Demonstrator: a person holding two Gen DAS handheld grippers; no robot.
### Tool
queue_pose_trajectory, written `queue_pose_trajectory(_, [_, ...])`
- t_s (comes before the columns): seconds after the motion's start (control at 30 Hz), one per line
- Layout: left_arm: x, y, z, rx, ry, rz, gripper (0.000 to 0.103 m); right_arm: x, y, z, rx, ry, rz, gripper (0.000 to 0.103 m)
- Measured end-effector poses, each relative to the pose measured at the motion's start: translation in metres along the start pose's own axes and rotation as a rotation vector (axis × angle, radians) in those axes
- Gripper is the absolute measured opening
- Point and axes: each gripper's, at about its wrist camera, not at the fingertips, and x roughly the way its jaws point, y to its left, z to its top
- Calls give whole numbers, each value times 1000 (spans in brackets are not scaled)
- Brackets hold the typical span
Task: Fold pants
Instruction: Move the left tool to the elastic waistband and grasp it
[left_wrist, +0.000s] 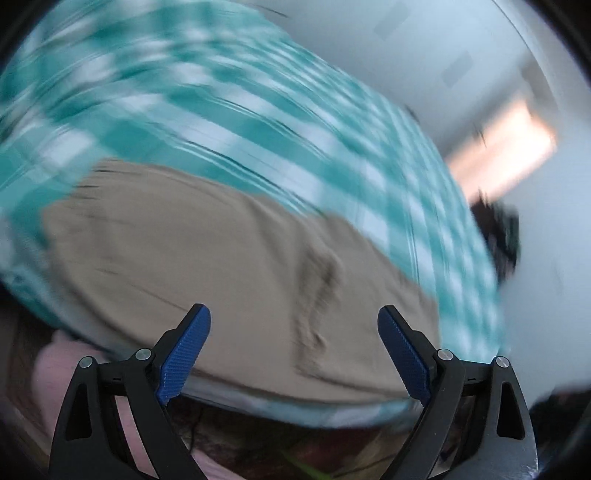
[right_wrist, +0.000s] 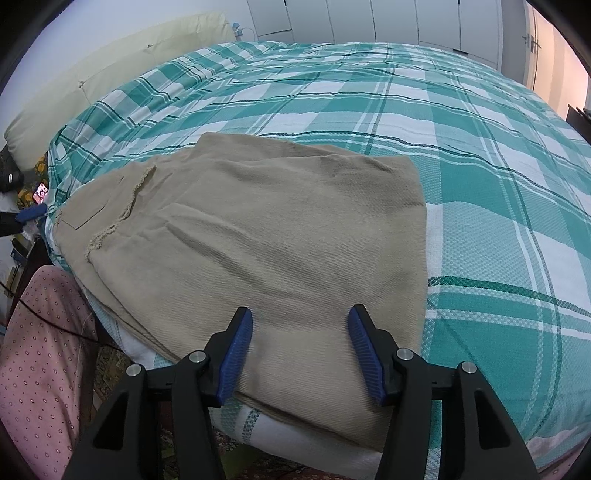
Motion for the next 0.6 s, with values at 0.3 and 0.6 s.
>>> queue_pose_trajectory(0.3, [-24,148,19,-431,-14,2,73,1,3,1,4,1,4,59])
queue_pose_trajectory(0.6, [9,154,16,-441,27,11,51,2,3,1,10,1,8,59])
